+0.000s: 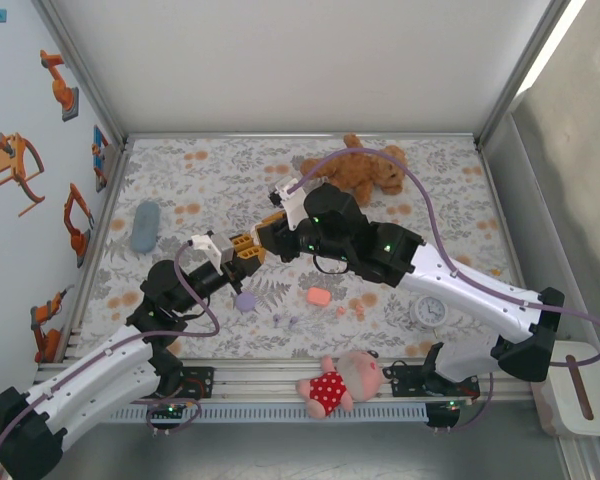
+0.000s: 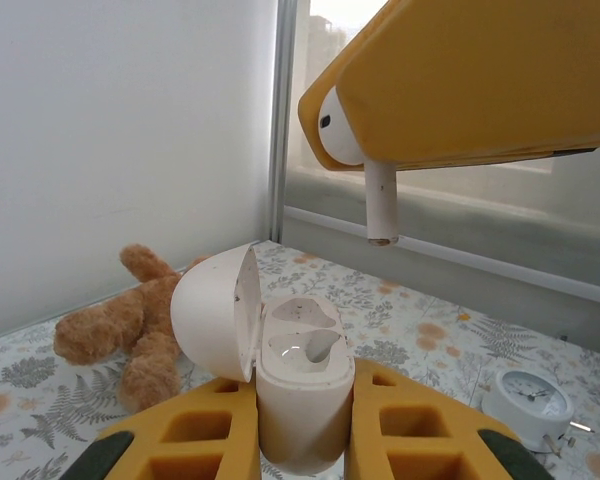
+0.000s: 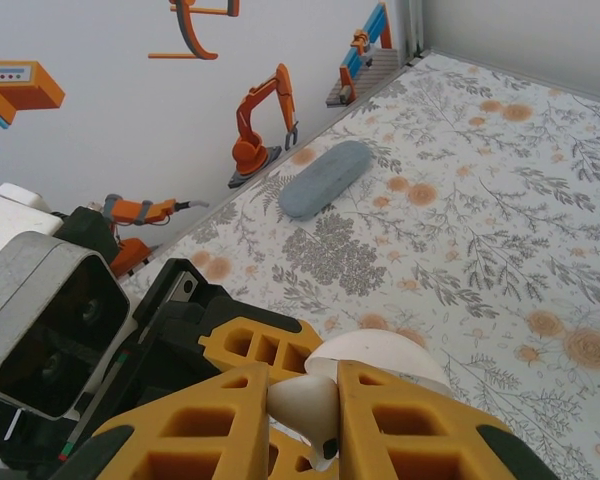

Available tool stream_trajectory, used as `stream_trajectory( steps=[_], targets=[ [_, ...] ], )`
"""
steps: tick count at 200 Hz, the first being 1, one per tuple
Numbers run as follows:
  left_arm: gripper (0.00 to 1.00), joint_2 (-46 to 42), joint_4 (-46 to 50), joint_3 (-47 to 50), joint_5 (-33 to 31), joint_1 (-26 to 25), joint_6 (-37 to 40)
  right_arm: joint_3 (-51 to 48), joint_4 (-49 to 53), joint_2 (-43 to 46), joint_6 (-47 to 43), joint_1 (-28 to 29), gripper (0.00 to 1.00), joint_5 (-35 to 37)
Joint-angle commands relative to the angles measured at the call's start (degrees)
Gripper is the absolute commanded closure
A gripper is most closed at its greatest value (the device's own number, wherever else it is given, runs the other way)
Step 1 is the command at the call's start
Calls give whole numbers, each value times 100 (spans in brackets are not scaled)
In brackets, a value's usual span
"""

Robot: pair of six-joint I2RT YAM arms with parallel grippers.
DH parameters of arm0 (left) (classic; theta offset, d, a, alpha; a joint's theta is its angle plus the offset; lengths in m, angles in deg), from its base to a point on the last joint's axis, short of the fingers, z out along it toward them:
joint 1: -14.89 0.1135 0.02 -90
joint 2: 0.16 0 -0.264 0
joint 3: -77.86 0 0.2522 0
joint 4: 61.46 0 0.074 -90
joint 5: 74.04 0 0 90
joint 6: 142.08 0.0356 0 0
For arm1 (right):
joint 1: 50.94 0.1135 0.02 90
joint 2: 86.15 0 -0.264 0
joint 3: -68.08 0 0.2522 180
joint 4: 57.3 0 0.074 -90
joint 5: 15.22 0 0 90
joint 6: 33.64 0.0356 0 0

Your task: Insert wireless bluetooth earbuds into charging case

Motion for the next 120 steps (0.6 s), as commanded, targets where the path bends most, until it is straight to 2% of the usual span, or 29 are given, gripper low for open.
stream_trajectory(
  steps=[1, 120],
  targets=[
    [100, -93, -234, -192, 93, -29, 84, -72, -249, 23, -122, 55, 79, 208],
    [100, -148, -223, -209, 100, -29, 69, -134, -309, -196, -149, 109, 79, 300]
  ],
)
